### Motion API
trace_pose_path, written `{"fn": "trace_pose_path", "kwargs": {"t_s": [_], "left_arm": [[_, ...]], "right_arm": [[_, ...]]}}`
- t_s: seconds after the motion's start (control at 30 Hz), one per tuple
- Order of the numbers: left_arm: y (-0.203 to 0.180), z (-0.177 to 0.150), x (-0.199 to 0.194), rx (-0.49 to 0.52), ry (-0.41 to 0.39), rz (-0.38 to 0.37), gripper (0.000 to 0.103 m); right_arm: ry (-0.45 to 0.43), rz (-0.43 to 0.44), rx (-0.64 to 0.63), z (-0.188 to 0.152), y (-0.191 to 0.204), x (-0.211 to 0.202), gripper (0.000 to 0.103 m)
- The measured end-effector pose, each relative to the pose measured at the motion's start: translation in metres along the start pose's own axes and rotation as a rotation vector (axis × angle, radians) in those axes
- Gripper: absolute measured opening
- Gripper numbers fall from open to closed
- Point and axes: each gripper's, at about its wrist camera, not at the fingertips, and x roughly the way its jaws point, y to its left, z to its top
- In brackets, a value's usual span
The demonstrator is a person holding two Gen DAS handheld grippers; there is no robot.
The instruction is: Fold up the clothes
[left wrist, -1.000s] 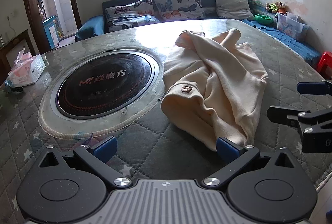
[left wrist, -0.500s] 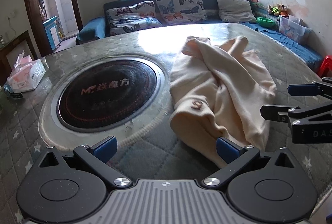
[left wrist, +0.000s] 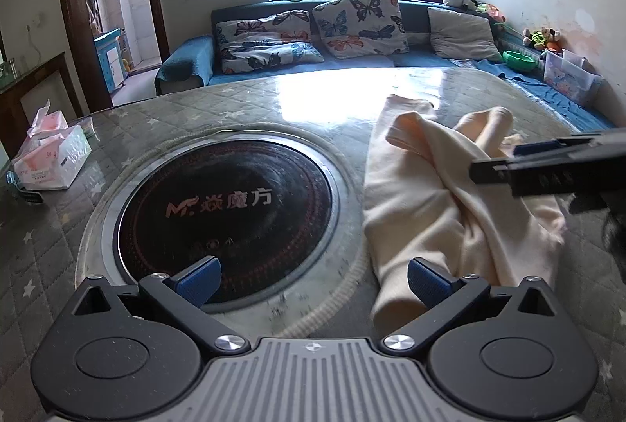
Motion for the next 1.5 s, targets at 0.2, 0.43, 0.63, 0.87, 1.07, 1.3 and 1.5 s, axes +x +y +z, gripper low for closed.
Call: {"fn": "trace_pose_path", "kwargs": {"t_s": [0.2, 0.43, 0.63, 0.87, 1.07, 1.3, 1.5], "left_arm": [[0.004, 0.013, 0.018, 0.006, 0.003, 0.01, 0.103], [0.002, 0.035, 0.036, 0.006, -0.017, -0.007, 0.102], [-0.013, 0.054, 0.049, 0.028, -0.045, -0.046, 0.097], [-0.027, 0.074, 0.081, 0.019, -0.035, -0.085, 0.089], [-0.028, 0.082, 0.115, -0.025, 0.021, -0.122, 0.08], [-0.042, 0.096, 0.144, -0.027, 0.033, -0.144, 0.064], [-0.048, 0.103, 0.164, -0.013, 0.04, -0.142, 0.058]], "right_arm": [[0.043, 0.044, 0.027, 0.019, -0.008, 0.04, 0.046], [0.015, 0.043, 0.053, 0.016, -0.024, 0.024, 0.005], [-0.057, -0.07, 0.038, 0.004, -0.05, -0.041, 0.005], [-0.045, -0.264, 0.096, -0.042, -0.097, -0.111, 0.005], [0.043, -0.394, 0.196, -0.087, -0.132, -0.13, 0.005], [0.092, -0.459, 0.254, -0.113, -0.154, -0.137, 0.005], [0.105, -0.476, 0.252, -0.113, -0.156, -0.138, 0.006]]}}
